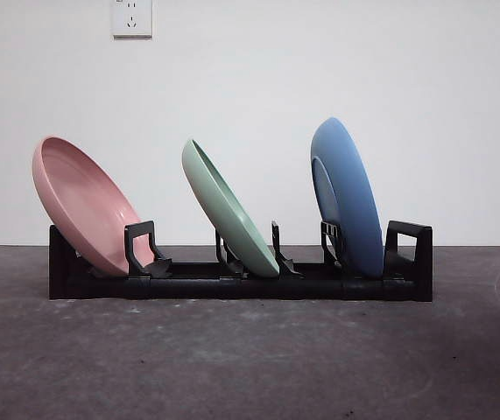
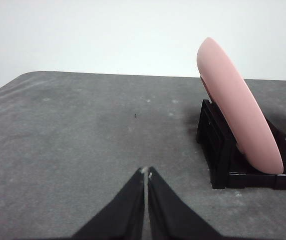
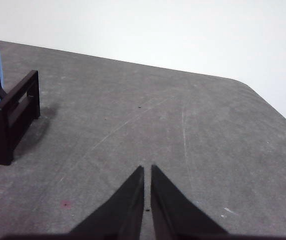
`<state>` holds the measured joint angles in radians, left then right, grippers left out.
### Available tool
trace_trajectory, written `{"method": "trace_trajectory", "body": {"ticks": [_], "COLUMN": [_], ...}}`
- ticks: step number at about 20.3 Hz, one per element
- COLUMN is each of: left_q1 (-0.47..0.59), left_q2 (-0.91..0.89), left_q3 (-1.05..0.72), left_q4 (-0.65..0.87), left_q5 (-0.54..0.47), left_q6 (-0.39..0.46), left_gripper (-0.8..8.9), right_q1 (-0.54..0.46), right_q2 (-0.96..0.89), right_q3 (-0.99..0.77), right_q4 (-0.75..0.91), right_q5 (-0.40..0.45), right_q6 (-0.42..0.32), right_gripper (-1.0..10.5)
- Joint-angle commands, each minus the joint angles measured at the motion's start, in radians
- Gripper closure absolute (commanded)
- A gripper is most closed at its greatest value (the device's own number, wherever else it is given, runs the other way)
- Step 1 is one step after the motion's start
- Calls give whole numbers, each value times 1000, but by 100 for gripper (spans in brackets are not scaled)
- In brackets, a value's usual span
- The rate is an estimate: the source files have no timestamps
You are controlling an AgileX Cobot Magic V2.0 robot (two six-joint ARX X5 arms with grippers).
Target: Place the plate
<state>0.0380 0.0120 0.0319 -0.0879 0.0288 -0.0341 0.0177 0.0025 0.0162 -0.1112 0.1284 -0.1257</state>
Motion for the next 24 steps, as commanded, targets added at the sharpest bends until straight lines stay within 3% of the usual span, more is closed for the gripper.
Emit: {"method": "trace_trajectory", "body": {"ticks": [1, 4, 8, 14, 17, 21, 24], "left_q1": [1, 1, 1, 1, 1, 1, 1], "left_q2": [-2, -2, -2, -2, -1, 0, 27], "left_q3": [-19, -19, -19, -17, -8, 47, 147], "left_q4": [8, 7, 20, 153, 259, 263, 133], "left_q5": [1, 1, 1, 1, 1, 12, 54], "left_q6": [-49, -182, -374, -544, -637, -681, -632], "left_gripper": [806, 806, 806, 806, 806, 803, 803], "right_q1": [-2, -2, 0, 0, 0, 0, 0], "right_q2": [1, 1, 1, 1, 1, 2, 34], "right_q3": [-4, -4, -3, -3, -1, 58, 183], "right_q4": [15, 32, 74, 187, 259, 250, 77], "right_q5": [4, -5, -50, -44, -43, -53, -58], "right_q6": [10, 47, 192, 436, 488, 517, 509], "right_gripper": [925, 925, 925, 925, 926, 931, 932]}}
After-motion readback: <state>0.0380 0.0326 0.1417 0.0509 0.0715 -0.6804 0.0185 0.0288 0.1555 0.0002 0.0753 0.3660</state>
